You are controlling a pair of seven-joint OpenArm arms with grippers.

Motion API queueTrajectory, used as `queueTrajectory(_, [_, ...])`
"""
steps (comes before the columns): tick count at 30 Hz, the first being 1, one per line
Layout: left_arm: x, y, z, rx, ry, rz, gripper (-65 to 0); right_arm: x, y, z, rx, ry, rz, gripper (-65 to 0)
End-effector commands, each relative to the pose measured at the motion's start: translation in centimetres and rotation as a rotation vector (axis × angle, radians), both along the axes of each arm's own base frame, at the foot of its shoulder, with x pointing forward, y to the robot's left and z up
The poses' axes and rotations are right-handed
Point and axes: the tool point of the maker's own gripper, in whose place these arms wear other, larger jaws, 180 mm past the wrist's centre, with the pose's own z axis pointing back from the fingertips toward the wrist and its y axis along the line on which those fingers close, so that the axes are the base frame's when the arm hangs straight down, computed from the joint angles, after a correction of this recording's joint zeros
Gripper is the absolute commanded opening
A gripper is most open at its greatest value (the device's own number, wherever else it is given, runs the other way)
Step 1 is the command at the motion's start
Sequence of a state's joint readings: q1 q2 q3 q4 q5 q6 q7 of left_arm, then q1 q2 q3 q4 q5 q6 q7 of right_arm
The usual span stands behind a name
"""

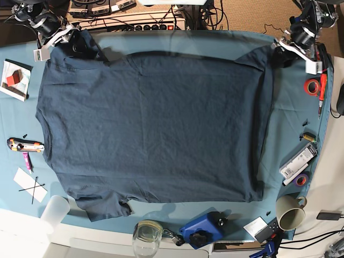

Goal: Fold the T-shirt properly
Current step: 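Move the left gripper to the other shoulder corner and grasp it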

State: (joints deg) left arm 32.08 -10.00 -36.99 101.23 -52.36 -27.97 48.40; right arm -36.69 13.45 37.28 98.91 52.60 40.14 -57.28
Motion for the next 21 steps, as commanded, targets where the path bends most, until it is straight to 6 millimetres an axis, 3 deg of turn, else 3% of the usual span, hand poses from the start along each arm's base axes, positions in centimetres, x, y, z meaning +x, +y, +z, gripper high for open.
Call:
queueTrajectory(1, [-0.1,0.1,0.3,0.003,-0.006,-0.01,-39.2,-1.1,-0.3,-0.5,-0.028,0.061,0.023,-33.6])
queueTrajectory(7, [-0.8,-0.9,0.2,-0.049,0.03,-0.039,-39.2,-1.1,-0.3,-0.5,-0.028,0.061,0.023,-33.6])
queueTrajectory(21, [-0.4,-1.0,0.6,-0.068,0.01,-0.031,-39.2,-1.3,-0.3,-0.6,-0.029,0.07,0.026,-33.6])
